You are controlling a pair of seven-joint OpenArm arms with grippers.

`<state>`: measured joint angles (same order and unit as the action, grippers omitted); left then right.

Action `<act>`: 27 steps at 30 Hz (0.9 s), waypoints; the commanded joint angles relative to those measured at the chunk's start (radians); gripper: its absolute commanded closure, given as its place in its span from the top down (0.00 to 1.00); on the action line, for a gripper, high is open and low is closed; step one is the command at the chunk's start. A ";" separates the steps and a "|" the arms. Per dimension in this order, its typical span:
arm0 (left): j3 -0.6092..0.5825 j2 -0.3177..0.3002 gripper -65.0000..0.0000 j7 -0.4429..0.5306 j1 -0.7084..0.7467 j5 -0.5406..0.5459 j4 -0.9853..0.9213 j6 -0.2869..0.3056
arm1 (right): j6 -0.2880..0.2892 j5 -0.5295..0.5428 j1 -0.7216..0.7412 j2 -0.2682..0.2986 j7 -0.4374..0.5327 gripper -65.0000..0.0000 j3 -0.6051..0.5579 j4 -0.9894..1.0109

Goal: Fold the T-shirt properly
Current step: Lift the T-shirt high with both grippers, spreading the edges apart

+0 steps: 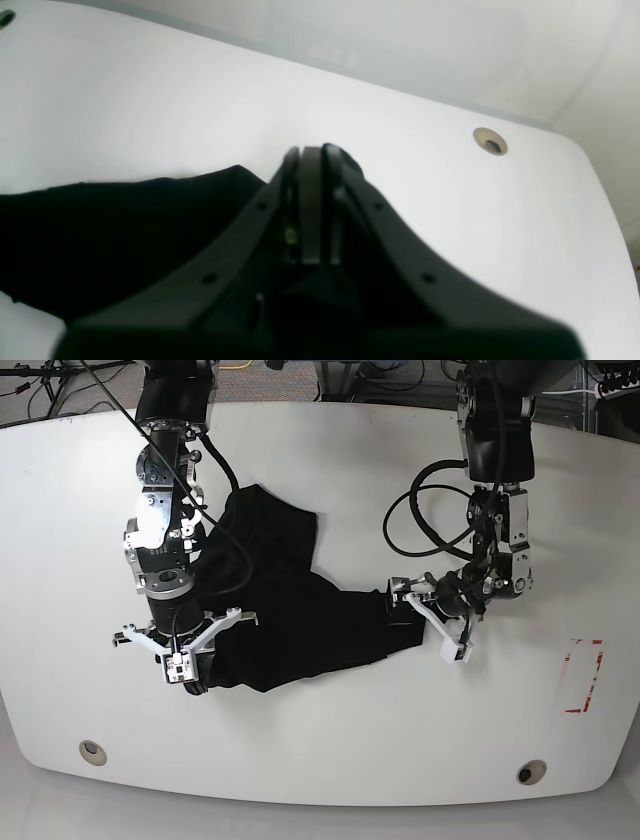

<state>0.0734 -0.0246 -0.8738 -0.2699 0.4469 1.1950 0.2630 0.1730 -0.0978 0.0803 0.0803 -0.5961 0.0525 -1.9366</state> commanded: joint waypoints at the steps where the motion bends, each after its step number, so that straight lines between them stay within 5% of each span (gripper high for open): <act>1: -0.017 0.002 0.81 -0.040 -0.015 -0.004 -0.025 -0.006 | -0.007 0.000 0.019 0.003 0.031 0.00 0.002 -0.022; 18: -0.060 -0.005 0.00 0.035 -0.033 -0.004 -0.099 -0.006 | -0.007 -0.001 0.019 0.003 0.031 0.00 0.002 -0.019; 27: -0.033 -0.062 0.00 0.109 0.028 0.037 0.013 -0.006 | -0.007 -0.003 0.003 0.005 0.031 0.00 0.004 -0.014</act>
<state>0.0231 -0.0673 -0.7837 -0.2470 0.4686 1.1576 0.2623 0.1730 -0.1009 0.0746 0.0807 -0.5941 0.0532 -1.9347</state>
